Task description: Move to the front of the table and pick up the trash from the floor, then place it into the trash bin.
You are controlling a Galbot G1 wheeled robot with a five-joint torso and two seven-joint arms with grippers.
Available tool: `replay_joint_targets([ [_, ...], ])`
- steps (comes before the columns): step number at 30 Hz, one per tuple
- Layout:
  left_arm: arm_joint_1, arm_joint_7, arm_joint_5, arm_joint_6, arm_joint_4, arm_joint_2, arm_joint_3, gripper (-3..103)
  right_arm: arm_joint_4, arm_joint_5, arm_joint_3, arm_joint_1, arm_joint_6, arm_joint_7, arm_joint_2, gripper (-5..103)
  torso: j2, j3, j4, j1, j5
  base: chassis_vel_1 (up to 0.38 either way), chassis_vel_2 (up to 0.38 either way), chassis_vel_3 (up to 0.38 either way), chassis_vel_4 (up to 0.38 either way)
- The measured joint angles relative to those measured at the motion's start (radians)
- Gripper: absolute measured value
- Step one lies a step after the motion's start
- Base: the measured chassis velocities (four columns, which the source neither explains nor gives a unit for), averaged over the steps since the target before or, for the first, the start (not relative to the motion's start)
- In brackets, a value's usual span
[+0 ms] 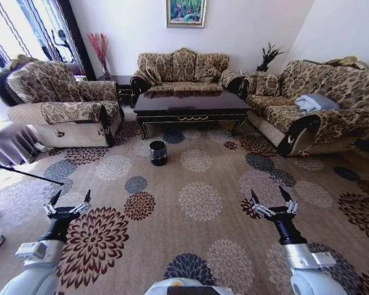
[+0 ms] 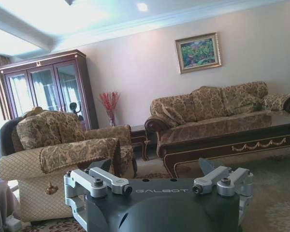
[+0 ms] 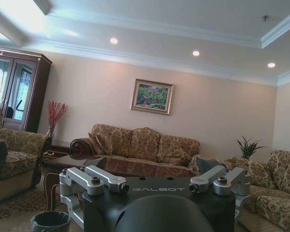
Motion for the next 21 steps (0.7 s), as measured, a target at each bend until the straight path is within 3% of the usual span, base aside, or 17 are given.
replay_joint_targets([
  [21,0.000,0.000,0.000,0.000,0.000,0.000,0.000,100,0.000,0.000,0.000,0.000,0.000,0.000,0.000,100,0.093,0.053,0.0002,0.040,0.0000,0.000,0.000,0.000,0.000],
])
